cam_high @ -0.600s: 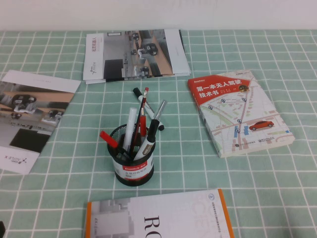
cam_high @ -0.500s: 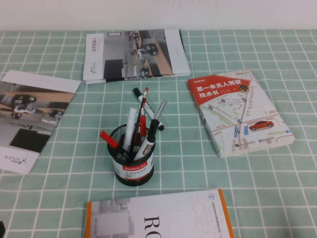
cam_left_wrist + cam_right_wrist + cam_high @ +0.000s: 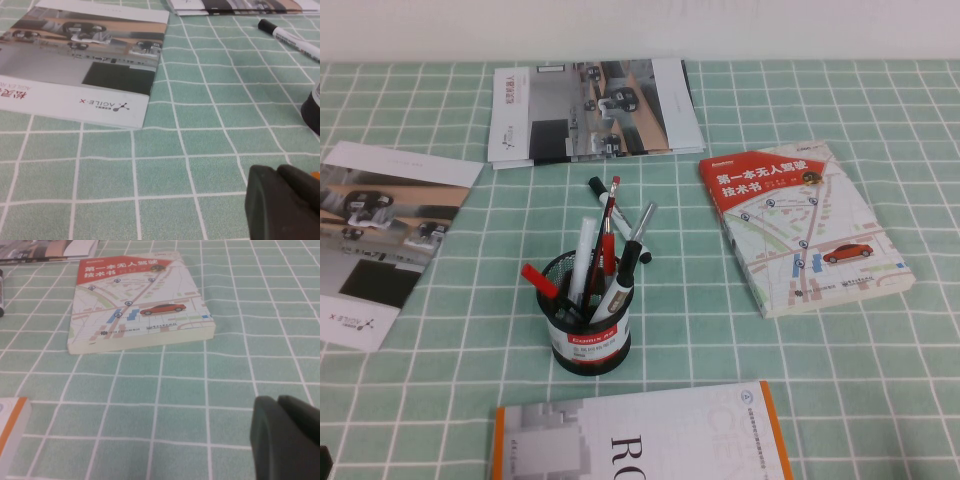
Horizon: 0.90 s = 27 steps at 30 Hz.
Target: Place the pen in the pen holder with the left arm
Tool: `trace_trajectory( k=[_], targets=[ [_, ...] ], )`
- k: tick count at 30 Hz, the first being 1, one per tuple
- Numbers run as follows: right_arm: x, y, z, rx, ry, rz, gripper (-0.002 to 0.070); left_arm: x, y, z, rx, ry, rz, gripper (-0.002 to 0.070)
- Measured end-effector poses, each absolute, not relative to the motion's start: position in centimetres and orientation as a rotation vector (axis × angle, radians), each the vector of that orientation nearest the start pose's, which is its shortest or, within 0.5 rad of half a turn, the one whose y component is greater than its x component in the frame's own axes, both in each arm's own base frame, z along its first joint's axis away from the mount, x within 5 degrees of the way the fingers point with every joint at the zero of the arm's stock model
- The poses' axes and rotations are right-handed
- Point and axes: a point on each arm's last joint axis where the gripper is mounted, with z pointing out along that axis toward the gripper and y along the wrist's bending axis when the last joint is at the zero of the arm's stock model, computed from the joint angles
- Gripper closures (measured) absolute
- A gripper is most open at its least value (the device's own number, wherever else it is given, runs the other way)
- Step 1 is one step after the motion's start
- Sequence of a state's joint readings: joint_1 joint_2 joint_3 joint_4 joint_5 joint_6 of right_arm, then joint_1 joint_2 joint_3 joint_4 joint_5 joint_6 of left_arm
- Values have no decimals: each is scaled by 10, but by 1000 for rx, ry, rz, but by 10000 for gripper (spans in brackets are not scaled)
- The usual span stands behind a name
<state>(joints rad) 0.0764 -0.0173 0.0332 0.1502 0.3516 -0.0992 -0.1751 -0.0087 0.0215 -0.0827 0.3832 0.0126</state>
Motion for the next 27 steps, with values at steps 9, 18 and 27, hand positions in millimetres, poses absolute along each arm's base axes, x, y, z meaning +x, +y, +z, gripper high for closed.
trace_trajectory(
  k=[9, 18, 27],
  targets=[
    [52, 9, 172, -68, 1848, 130, 696, 52, -13, 175, 89, 1848, -235, 679],
    [52, 9, 172, -68, 1848, 130, 696, 56, -12, 197, -205, 1590, -516, 679],
    [52, 9, 172, -68, 1848, 130, 696, 56, -11, 203, -225, 1528, -523, 679]
  ],
)
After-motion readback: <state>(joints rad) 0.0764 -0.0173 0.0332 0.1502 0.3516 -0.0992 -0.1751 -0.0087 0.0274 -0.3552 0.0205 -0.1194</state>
